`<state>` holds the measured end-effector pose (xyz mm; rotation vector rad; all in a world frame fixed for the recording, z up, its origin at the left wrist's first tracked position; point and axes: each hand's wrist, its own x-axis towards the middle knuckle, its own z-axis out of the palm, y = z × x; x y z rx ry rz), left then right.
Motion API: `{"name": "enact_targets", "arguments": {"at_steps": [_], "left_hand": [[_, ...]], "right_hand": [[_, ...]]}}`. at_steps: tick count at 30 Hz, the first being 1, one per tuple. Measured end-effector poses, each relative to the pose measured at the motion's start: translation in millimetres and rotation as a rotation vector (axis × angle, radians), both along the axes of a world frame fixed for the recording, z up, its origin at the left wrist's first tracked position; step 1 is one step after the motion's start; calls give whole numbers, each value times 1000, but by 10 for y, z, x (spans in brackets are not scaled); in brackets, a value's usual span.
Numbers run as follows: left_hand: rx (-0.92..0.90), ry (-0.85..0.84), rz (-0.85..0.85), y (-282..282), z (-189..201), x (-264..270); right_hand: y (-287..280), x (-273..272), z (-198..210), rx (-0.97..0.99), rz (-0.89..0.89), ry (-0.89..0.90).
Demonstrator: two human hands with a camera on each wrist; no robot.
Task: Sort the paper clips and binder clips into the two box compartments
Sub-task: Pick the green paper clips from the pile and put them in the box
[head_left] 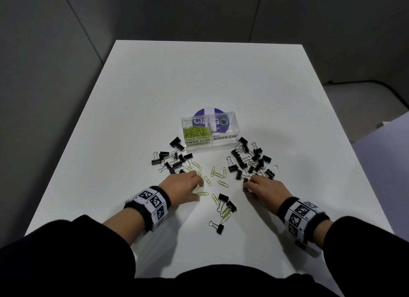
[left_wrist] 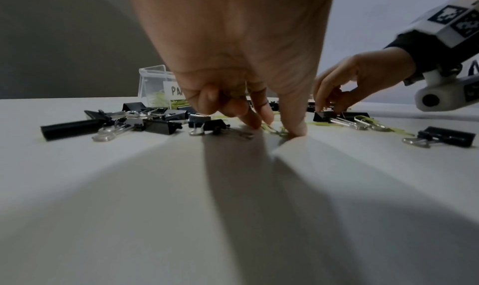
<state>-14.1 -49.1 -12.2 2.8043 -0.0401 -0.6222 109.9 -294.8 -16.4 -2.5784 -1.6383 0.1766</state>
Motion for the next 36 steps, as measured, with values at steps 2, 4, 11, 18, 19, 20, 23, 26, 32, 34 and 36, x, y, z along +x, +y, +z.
{"name": "enact_targets", "arguments": {"at_steps": [2, 4, 11, 18, 19, 20, 23, 26, 32, 34, 36], "left_hand": [[5, -6, 15, 14, 0, 10], [3, -6, 29, 11, 7, 14], [-61, -43, 143, -42, -5, -6], [-21, -49, 112, -6, -5, 25], [-17, -52, 100, -14, -10, 28], [-10, -56, 87, -20, -11, 31], [21, -62, 42, -30, -12, 42], [37, -46, 3, -48, -1, 54], [9, 16, 30, -55, 7, 70], [-22, 19, 48, -75, -7, 47], [-55, 1, 52, -86, -36, 9]], "right_hand": [[33, 9, -27, -46, -17, 27], [95, 28, -17, -81, -60, 65], [217, 45, -31, -128, -118, 121], [258, 12, 28, -105, 42, 37], [276, -5, 67, -70, 72, 67], [298, -18, 109, -50, 78, 125], [414, -58, 210, -163, -2, 280], [560, -124, 258, -271, -14, 347], [657, -166, 205, -377, 212, 231], [650, -165, 192, -414, 219, 204], [613, -141, 168, -410, 183, 213]]}}
